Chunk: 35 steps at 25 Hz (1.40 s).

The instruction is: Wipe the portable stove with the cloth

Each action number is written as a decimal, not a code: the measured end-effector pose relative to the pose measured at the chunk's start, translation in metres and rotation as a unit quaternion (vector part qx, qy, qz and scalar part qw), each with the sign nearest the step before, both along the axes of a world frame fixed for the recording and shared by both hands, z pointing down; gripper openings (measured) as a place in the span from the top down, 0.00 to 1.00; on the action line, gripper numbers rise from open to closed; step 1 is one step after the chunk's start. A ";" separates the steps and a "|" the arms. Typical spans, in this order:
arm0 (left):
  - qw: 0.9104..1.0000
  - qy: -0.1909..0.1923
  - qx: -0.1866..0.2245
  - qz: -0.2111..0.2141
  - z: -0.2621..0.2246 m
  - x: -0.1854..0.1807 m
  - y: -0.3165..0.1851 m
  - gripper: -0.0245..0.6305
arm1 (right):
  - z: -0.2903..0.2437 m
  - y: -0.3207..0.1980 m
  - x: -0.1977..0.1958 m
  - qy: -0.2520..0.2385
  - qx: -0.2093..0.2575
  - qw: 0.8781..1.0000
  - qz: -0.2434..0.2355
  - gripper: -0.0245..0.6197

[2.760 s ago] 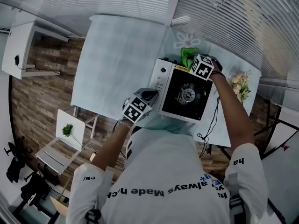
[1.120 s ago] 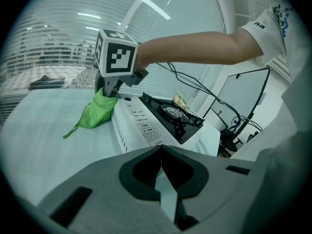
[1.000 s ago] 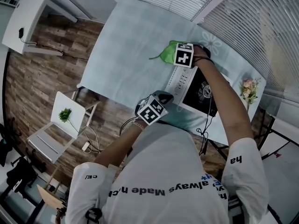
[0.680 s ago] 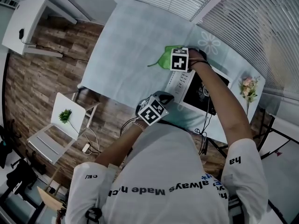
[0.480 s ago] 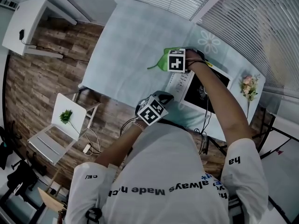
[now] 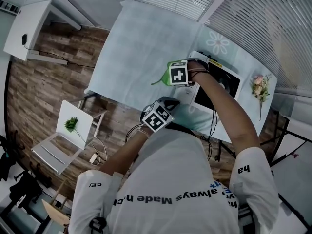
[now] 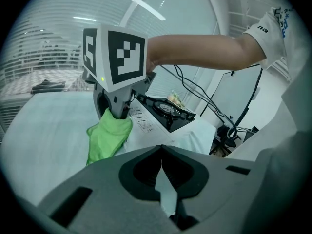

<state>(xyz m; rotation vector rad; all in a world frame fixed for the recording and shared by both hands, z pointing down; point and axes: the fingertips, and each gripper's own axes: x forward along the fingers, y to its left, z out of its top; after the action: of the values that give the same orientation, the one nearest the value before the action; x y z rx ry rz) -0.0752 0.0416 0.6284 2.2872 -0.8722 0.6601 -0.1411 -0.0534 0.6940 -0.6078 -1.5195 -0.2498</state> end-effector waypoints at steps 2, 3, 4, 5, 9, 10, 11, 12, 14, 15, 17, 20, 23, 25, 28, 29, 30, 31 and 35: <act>1.000 -0.003 -0.001 0.004 0.001 -0.001 0.004 0.94 | -0.001 0.012 0.001 0.001 -0.007 1.000 -0.003 0.92; 1.000 -0.004 -0.001 0.006 0.001 -0.002 0.007 0.94 | -0.001 0.019 0.001 0.002 -0.011 1.000 -0.003 0.92; 1.000 -0.006 -0.002 0.008 0.002 -0.003 0.010 0.94 | -0.001 0.026 0.001 0.002 -0.014 1.000 -0.004 0.92; 1.000 -0.008 -0.003 0.009 0.002 -0.004 0.012 0.94 | -0.002 0.033 0.001 0.001 -0.017 1.000 -0.005 0.92; 1.000 -0.014 -0.003 0.009 0.003 -0.009 0.022 0.94 | -0.005 0.060 0.003 -0.003 -0.032 0.999 -0.007 0.92; 1.000 -0.016 -0.004 0.009 0.003 -0.011 0.025 0.94 | -0.006 0.067 0.004 -0.003 -0.036 0.999 -0.008 0.92; 1.000 -0.018 -0.005 0.008 0.004 -0.013 0.028 0.94 | -0.006 0.073 0.004 -0.003 -0.039 0.999 -0.010 0.92; 1.000 -0.020 -0.006 0.006 0.005 -0.015 0.032 0.94 | -0.006 0.079 0.004 -0.004 -0.039 0.999 -0.011 0.92; 1.000 -0.022 -0.009 -0.002 0.005 -0.021 0.037 0.94 | -0.005 0.085 0.003 -0.014 -0.035 0.999 -0.011 0.92; 1.000 -0.023 -0.010 -0.006 0.005 -0.023 0.039 0.94 | -0.006 0.086 0.001 -0.024 -0.033 0.999 -0.006 0.92; 1.000 -0.025 -0.011 -0.016 0.004 -0.028 0.041 0.94 | -0.011 0.084 -0.006 -0.061 -0.028 0.998 0.018 0.92; 0.999 -0.026 0.000 -0.031 -0.005 -0.036 0.034 0.94 | -0.032 0.070 -0.017 -0.144 -0.018 0.986 0.087 0.92; 0.998 -0.019 0.027 -0.057 -0.026 -0.046 0.019 0.94 | -0.071 0.045 -0.017 -0.241 0.000 0.954 0.177 0.92; 0.995 -0.010 0.053 -0.080 -0.047 -0.053 0.007 0.94 | -0.106 0.029 -0.009 -0.306 0.017 0.922 0.235 0.92; 0.988 0.005 0.106 -0.116 -0.086 -0.061 -0.013 0.94 | -0.159 0.007 0.017 -0.392 0.051 0.862 0.318 0.92; 0.984 0.013 0.126 -0.127 -0.100 -0.062 -0.019 0.94 | -0.176 0.002 0.028 -0.418 0.061 0.838 0.345 0.92; 0.979 0.021 0.147 -0.137 -0.115 -0.063 -0.025 0.94 | -0.194 -0.002 0.040 -0.443 0.069 0.813 0.371 0.92; 0.975 0.028 0.167 -0.146 -0.130 -0.063 -0.031 0.94 | -0.211 -0.005 0.052 -0.466 0.076 0.789 0.394 0.92; 0.958 0.049 0.235 -0.159 -0.188 -0.054 -0.048 0.94 | -0.280 -0.012 0.101 -0.539 0.107 0.703 0.451 0.92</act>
<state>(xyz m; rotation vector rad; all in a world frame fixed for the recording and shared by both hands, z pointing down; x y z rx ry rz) -0.1292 -0.0062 0.4401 2.4696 -1.4324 0.2062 -0.0403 -0.0652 0.4144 0.6942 -2.6704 0.0260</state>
